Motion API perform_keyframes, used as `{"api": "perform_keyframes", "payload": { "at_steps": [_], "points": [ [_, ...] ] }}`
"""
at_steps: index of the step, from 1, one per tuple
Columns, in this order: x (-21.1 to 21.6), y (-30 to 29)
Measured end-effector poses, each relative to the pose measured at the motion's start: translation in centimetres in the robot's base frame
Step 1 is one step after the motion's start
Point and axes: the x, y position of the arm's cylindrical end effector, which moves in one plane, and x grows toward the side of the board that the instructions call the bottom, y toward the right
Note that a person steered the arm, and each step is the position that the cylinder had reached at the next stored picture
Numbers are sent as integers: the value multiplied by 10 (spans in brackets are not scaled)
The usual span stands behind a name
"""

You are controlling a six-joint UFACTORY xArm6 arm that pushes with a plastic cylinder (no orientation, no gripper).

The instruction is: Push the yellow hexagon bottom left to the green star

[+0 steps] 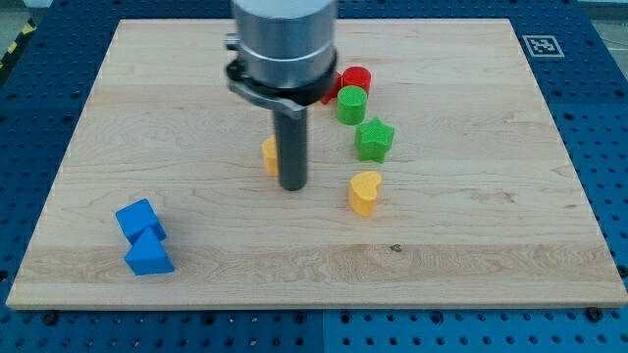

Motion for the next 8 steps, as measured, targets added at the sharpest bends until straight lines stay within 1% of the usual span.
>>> {"api": "perform_keyframes", "payload": {
  "at_steps": [1,2,3,4,5,6,7,8],
  "points": [
    [7,-43],
    [-21,-92],
    [-59,-100],
    [-46,-56],
    [3,17],
    [25,62],
    [19,22],
    [-21,-15]
  ]
}}
